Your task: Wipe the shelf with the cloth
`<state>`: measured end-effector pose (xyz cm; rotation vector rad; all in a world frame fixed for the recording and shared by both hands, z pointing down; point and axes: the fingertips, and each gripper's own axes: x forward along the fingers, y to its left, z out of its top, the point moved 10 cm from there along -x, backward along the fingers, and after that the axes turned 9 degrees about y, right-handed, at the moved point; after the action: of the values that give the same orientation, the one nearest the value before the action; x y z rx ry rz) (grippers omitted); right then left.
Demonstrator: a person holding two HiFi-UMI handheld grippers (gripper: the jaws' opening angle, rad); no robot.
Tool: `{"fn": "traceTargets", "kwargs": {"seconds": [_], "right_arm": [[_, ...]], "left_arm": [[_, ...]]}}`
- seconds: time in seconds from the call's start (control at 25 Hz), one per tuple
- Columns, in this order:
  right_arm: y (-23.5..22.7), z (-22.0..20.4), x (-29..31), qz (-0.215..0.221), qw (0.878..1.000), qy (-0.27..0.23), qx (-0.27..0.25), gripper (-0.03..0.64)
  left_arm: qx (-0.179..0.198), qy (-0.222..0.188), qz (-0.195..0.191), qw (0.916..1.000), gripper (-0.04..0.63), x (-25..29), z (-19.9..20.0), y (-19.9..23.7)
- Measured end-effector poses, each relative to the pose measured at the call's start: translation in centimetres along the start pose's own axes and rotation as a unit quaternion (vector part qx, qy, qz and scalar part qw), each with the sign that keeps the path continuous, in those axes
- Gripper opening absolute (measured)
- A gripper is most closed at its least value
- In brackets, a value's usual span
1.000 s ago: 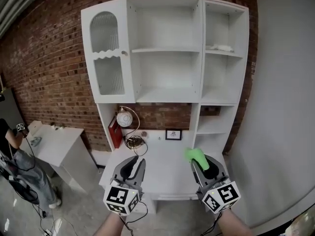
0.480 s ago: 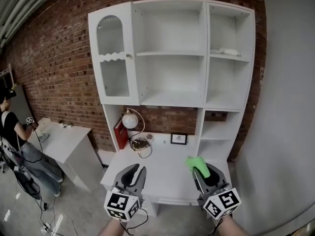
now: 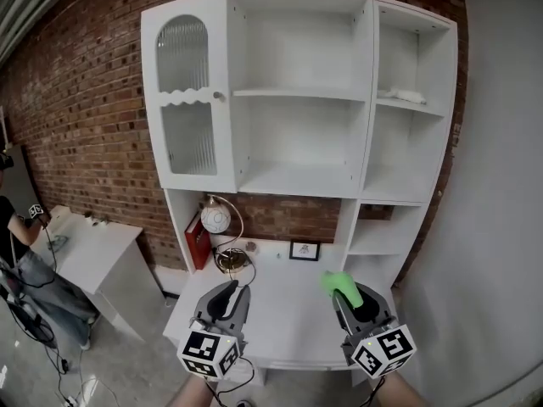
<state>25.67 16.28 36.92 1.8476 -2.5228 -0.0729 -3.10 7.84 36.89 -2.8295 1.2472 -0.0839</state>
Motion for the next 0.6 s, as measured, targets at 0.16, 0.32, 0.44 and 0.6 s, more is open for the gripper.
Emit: {"fn": "traceTargets", "kwargs": {"seconds": [0.16,0.32,0.44,0.6], "right_arm": [[-0.1,0.5,5.0,-0.012,1.000,0.004,-0.014,0.120],[0.0,1.0,10.3,-0.028,0.999,0.011,-0.020,0.120],[0.1,1.4,13.8,-0.038,0.999,0.014,-0.029,0.119],[-0.3,2.2,17.7,-0.047,0.998,0.019,-0.049,0.118]], "left_arm": [[-0.004,-0.009,-0.020,0.9998,0.080,3.7,0.2,4.4],[-0.005,-0.012,-0.041,0.9991,0.080,7.2,0.2,9.1],[-0.008,-0.005,-0.052,0.9986,0.080,9.3,-0.3,12.4],[-0.008,0.004,-0.060,0.9982,0.080,11.3,-1.0,15.8]]}}
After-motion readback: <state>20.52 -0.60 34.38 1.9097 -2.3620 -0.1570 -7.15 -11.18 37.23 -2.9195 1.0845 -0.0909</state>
